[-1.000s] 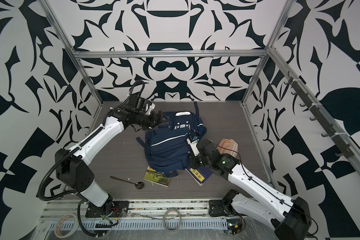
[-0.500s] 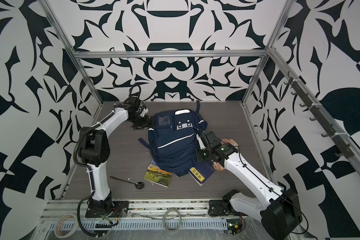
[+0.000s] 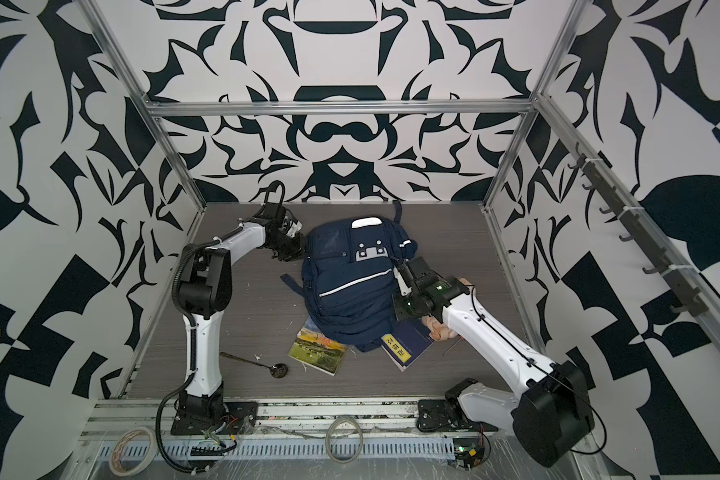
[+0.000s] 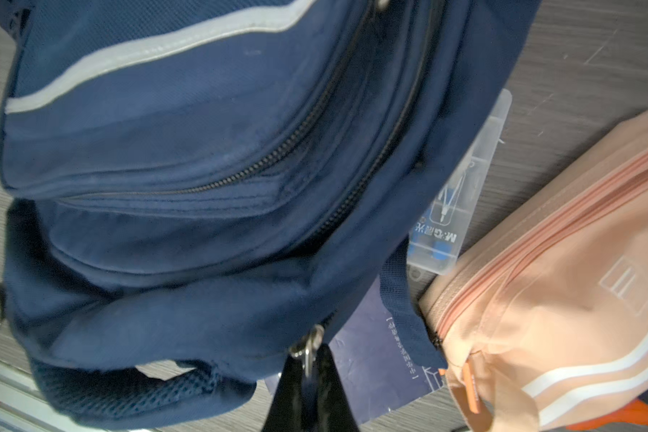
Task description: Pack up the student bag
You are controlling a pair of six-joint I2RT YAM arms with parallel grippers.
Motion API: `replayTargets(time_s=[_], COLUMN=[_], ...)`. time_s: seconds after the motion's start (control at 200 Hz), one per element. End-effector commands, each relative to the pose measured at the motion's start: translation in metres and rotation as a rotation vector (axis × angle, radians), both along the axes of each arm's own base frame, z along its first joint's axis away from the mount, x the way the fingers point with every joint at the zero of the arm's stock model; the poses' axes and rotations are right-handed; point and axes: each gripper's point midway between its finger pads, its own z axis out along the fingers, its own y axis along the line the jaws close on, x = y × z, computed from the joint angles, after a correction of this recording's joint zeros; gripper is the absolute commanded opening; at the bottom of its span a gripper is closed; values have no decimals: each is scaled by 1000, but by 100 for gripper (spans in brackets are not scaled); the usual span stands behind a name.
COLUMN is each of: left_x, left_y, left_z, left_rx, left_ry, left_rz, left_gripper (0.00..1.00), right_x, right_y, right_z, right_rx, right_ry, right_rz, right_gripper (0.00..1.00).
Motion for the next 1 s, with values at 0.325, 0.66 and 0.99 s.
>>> replayTargets(time_s=[0.325, 0.66, 0.99], left_x=[-27, -40, -111], left_y=[105, 130, 125], left_z=[77, 82, 77], left_rx=[-236, -274, 211], left_ry=[52, 102, 68], left_rz=[533, 811, 352], left_gripper=[0, 0, 99], right_x=[13, -13, 25], right_y=[41, 91, 60], right_z=[52, 22, 29], right_rx=[-84, -107, 45], right_ry=[-259, -297, -326], right_rz=[500, 642, 375], right_gripper=[0, 0, 0])
